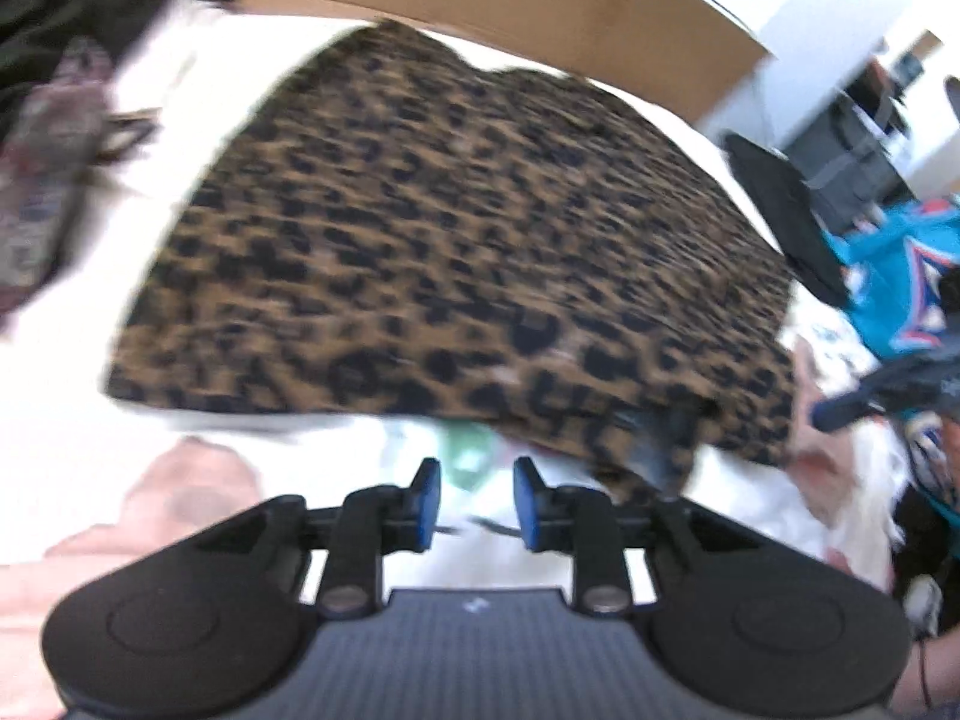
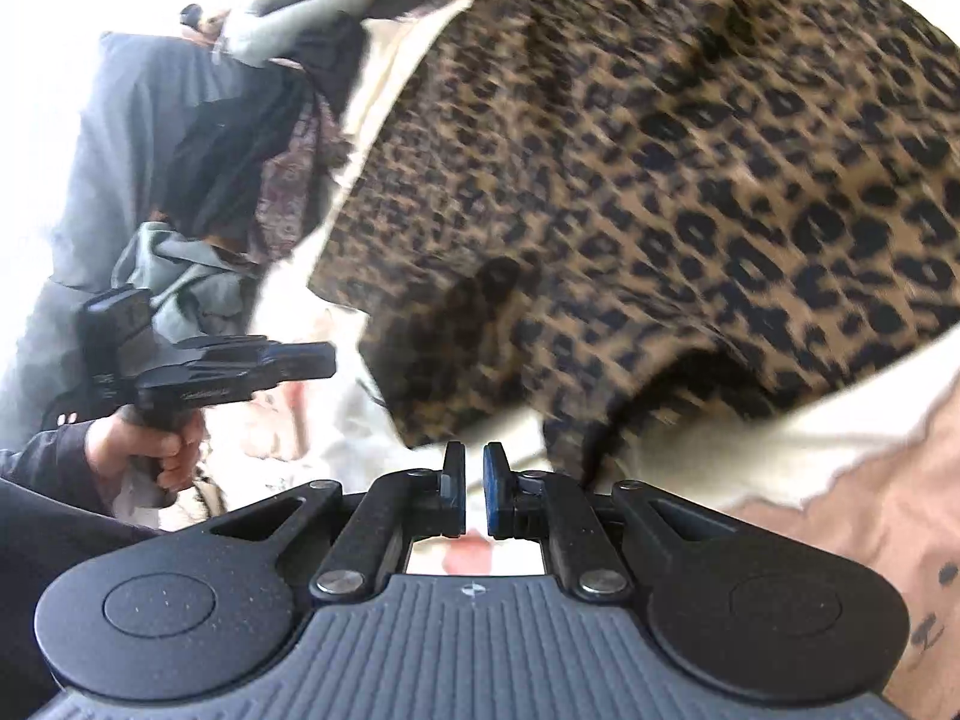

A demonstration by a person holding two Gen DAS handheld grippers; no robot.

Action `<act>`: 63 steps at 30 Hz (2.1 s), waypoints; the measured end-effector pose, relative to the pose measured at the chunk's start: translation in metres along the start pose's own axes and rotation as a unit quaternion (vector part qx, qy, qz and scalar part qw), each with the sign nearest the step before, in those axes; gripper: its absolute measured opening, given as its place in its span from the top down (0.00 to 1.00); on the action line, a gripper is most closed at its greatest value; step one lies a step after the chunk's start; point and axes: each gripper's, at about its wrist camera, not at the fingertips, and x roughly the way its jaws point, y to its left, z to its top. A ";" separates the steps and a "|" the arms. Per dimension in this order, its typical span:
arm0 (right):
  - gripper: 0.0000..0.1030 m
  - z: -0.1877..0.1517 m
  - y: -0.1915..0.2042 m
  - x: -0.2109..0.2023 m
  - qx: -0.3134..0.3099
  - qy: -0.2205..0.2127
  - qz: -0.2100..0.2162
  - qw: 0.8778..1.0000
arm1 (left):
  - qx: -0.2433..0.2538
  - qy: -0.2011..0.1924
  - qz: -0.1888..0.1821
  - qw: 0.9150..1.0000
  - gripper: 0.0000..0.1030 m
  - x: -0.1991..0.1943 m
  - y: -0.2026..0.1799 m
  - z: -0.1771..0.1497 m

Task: Fold clothes

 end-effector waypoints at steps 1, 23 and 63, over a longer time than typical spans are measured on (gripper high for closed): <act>0.84 0.003 0.004 0.000 -0.003 -0.003 0.006 1.000 | -0.010 -0.007 0.011 1.000 0.73 -0.003 0.009 0.001; 0.71 -0.001 -0.014 0.070 0.142 0.029 0.034 0.989 | -0.096 -0.051 0.119 0.987 0.52 0.010 0.107 0.027; 0.76 -0.008 -0.045 0.089 0.234 0.011 0.058 0.970 | -0.090 -0.070 0.110 0.987 0.86 -0.002 0.108 0.077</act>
